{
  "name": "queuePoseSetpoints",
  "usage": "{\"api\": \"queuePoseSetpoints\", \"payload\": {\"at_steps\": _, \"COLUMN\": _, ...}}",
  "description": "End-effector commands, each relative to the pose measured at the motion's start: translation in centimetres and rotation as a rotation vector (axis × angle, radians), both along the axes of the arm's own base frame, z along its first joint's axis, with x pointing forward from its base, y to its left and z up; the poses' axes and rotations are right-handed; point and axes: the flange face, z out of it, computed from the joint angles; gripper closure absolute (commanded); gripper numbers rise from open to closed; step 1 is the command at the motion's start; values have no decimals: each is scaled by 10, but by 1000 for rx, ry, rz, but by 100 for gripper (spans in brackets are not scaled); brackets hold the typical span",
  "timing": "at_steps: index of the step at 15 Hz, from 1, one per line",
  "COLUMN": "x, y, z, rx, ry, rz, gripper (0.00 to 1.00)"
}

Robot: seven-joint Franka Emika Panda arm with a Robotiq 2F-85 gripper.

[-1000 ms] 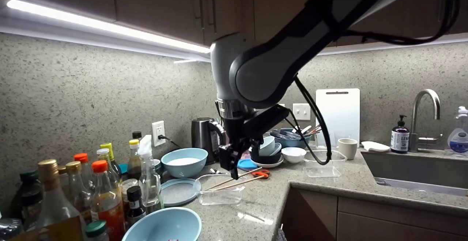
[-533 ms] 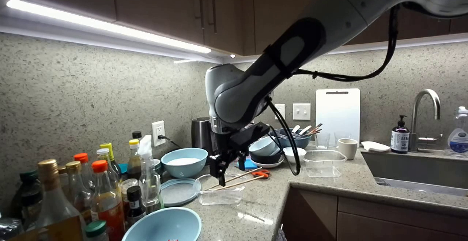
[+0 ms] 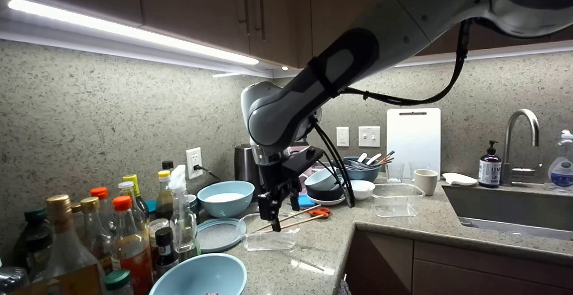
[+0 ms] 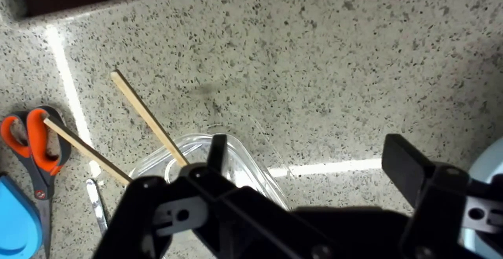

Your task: Stack up the containers on the table

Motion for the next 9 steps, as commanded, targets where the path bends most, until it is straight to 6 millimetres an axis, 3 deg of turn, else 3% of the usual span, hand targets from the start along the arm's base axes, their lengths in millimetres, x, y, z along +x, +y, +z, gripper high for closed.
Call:
{"api": "queuePoseSetpoints", "payload": {"at_steps": 1, "x": 2, "y": 2, "z": -3, "rx": 28, "ry": 4, "rz": 58, "gripper": 0}}
{"api": "queuePoseSetpoints", "payload": {"at_steps": 9, "x": 55, "y": 5, "z": -67, "rx": 169, "ry": 54, "rz": 349, "gripper": 0}}
